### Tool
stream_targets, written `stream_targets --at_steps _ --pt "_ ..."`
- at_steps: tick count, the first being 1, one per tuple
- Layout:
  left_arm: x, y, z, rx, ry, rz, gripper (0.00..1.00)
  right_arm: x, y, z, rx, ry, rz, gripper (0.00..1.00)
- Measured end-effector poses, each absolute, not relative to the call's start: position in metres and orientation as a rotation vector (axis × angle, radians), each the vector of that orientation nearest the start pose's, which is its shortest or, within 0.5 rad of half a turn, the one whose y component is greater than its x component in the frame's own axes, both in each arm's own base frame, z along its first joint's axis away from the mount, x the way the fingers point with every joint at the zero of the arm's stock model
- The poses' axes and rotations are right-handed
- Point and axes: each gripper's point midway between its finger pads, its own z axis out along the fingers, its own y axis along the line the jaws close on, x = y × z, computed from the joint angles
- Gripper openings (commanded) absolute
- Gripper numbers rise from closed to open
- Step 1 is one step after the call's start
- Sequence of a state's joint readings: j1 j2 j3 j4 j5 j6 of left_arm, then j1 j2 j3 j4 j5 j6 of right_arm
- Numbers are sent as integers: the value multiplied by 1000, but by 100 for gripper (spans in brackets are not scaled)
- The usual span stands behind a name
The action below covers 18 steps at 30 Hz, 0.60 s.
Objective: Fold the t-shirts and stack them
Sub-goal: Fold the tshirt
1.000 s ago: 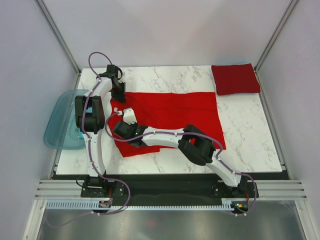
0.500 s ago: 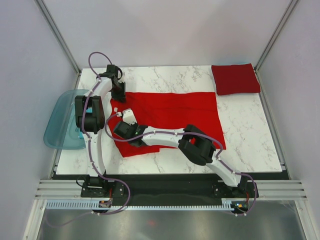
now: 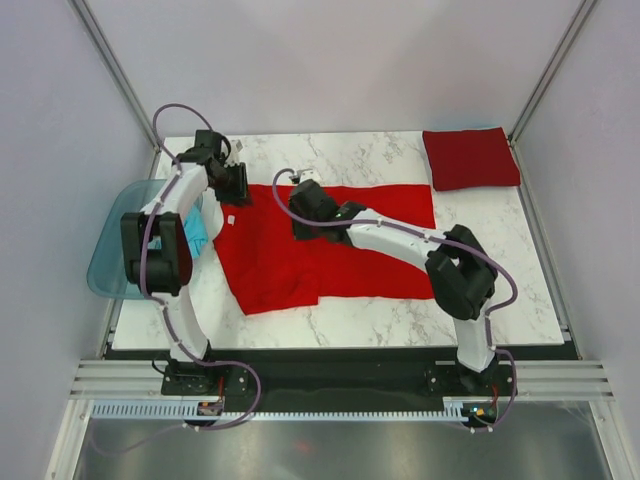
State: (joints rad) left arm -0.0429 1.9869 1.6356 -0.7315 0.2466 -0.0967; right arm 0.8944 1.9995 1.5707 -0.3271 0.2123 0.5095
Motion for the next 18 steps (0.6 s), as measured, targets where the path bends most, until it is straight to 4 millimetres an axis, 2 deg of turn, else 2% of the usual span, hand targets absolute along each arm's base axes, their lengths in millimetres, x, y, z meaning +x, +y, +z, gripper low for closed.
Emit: stream_targets --at_steps 2,4,7,10,14,18 --pt "429 -76 101 10 2631 -468 40 366 391 115 -320 2322 517 41" --pt "403 -83 100 -5 2641 -535 40 376 381 112 -322 2333 559 41" --pt "360 -92 83 -49 2686 -620 40 381 365 100 -350 2377 603 42" --pt "326 -99 62 -103 2737 -680 41 382 357 94 -381 2400 648 42" --pt "301 -103 44 -165 2768 -703 42 380 358 84 -423 2425 705 42" --pt "295 -107 39 -191 2760 -702 43 371 364 70 -462 2459 758 42"
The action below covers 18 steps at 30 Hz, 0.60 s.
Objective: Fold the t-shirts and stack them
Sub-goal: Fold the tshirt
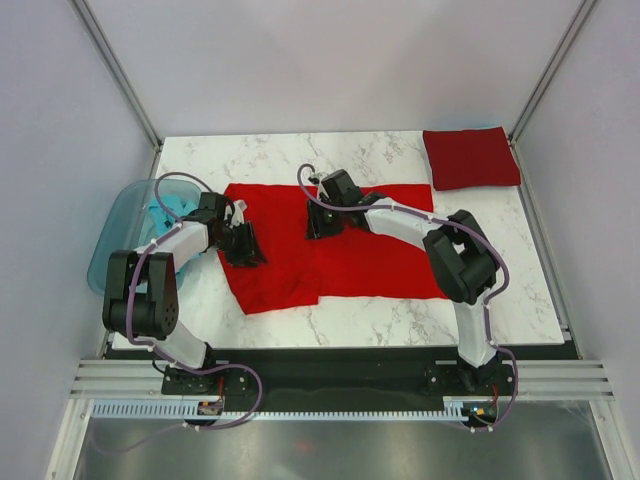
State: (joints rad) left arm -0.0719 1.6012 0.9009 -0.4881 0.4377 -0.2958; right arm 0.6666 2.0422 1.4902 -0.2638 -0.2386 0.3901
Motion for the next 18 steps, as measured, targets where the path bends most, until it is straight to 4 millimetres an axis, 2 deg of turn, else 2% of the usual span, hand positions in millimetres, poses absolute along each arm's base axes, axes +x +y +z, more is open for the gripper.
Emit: stream_targets --at_steps 6,13,18 --pt "306 -104 40 -203 2717 -651 45 358 363 47 -488 2510 781 42" --pt "312 -104 41 -208 2696 -643 44 354 362 40 -492 2520 789 41" --pt "314 -105 40 -208 2691 -648 40 354 363 36 -491 2523 788 39"
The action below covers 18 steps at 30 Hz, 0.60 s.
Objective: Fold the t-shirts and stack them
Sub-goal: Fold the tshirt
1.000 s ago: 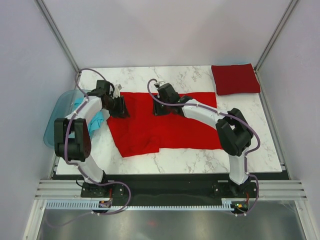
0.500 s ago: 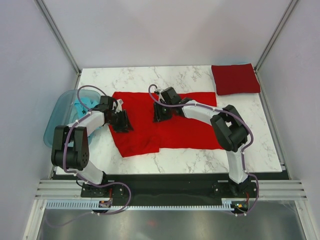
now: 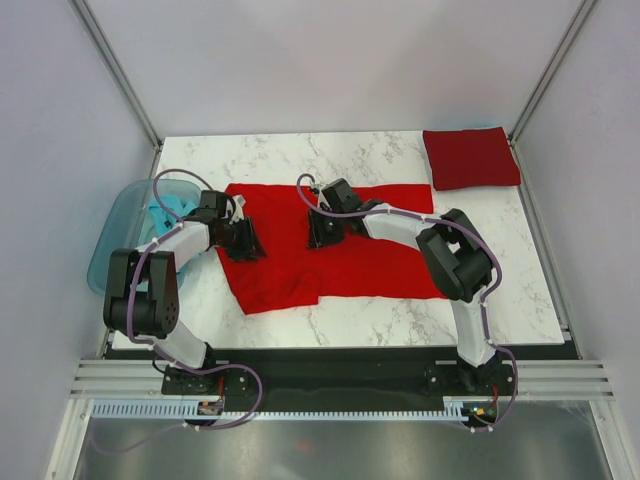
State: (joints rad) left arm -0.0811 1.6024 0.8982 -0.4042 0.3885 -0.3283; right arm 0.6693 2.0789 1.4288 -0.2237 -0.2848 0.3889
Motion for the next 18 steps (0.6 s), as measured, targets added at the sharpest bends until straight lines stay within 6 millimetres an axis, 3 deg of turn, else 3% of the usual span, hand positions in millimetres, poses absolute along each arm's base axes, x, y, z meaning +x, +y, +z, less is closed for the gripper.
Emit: stream_targets --at_steps 10,18 --pt "314 -108 35 -213 2701 -661 29 354 365 37 -487 2521 808 36" --pt "312 -111 30 -203 2717 -637 39 351 364 29 -476 2538 810 36"
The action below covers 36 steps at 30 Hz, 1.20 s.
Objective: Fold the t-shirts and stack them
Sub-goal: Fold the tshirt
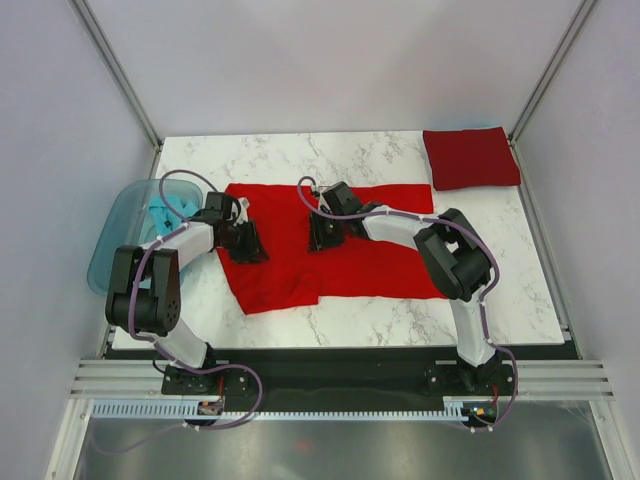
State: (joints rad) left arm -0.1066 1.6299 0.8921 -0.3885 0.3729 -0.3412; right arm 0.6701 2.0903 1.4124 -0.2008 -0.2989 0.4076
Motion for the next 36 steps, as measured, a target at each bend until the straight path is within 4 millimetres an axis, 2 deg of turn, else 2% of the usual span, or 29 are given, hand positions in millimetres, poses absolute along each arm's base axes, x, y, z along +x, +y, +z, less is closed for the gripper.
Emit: stream_targets --at_steps 3,6,8,10,11,18,26,27,28,31,36 --pt "310 -110 27 -199 2723 -615 39 349 363 26 -467 2547 810 31" --pt "308 -110 24 -198 2732 -594 30 349 363 26 -462 2550 811 19" --pt "307 -110 24 -200 2735 -588 13 349 364 26 -449 2554 815 4" --pt "307 -110 23 -203 2737 -584 2 349 364 26 -444 2556 818 0" --pt "306 -110 23 -203 2738 -583 2 349 364 26 -444 2556 818 0" --pt "302 -105 25 -223 2751 -533 2 347 366 28 -417 2567 841 0" --pt "305 -93 47 -246 2716 -443 2 345 370 38 -394 2558 870 0" --pt "305 -92 49 -246 2711 -438 7 344 371 38 -392 2560 871 0" --pt "306 -92 50 -246 2708 -436 19 344 371 38 -390 2561 872 0" --pt "305 -92 49 -246 2712 -433 33 343 372 38 -389 2562 874 0" --pt "305 -93 40 -247 2737 -441 33 343 373 38 -384 2564 877 0"
